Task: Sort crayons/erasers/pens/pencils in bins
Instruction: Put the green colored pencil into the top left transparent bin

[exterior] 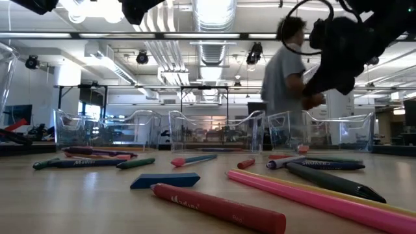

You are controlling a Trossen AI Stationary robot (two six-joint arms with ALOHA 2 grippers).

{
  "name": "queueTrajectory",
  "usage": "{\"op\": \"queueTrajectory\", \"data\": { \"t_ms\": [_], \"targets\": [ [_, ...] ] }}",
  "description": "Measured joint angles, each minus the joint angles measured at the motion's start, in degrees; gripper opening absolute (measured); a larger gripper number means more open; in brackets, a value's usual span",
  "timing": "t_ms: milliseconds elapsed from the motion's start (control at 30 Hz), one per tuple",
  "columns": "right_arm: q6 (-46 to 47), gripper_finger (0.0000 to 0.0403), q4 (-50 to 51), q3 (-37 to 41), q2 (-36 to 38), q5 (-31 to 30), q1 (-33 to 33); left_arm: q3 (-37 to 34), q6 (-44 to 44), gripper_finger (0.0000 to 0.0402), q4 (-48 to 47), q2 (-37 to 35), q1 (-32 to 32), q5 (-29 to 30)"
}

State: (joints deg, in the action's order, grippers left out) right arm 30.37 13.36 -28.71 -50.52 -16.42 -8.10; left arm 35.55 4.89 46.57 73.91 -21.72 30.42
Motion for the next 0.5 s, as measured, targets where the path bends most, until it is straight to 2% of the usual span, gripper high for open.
{"op": "queueTrajectory", "data": {
  "t_ms": [167, 500],
  "targets": [
    [-0.9, 0.004, -0.5, 0.2, -5.8, 3.1, 0.0, 0.2, 0.0, 0.0151, 0.1, 0.0, 0.1, -0.1],
    [4.2, 0.0174, -0.3, 0.2, -19.4, 10.8, -1.8, 0.1, -0.1, 0.0151, 0.0, 0.0, 0.1, -0.2]
  ]
}}
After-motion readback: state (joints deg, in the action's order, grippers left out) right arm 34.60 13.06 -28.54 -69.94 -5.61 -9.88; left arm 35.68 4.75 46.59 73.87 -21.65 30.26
